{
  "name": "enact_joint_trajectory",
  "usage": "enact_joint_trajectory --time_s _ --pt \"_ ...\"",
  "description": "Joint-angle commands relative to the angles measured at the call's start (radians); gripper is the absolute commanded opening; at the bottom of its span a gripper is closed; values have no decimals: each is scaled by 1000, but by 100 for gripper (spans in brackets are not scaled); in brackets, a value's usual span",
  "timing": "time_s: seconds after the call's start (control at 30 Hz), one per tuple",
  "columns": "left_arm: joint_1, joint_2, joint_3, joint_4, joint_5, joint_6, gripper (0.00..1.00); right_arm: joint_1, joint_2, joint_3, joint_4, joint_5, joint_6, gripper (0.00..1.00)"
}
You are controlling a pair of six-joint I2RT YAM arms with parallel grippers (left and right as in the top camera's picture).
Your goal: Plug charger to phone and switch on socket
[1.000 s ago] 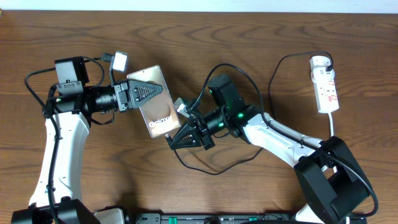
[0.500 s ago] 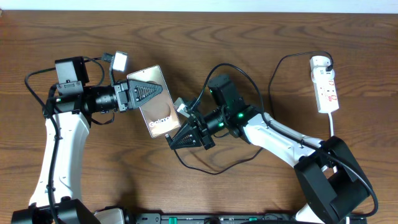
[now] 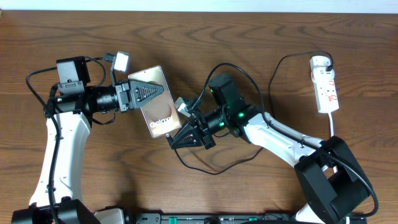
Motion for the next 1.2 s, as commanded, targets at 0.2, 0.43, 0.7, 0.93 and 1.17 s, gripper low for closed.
enact_joint_trajectory --time_s 0.2,0.43,0.7,0.93,1.17 --pt "-12 -2 11 5 54 13 7 -16 7 2 -5 -26 -2 1" --pt "-12 -2 11 5 54 13 7 -16 7 2 -5 -25 -6 1" --pt "-12 -2 11 50 54 -56 7 -16 7 2 -8 -22 -5 1" --pt "-12 -2 11 83 54 -85 7 -21 7 2 -13 -23 -5 1" --pt "-12 -2 11 83 54 -85 7 -26 7 2 -13 -23 -5 1"
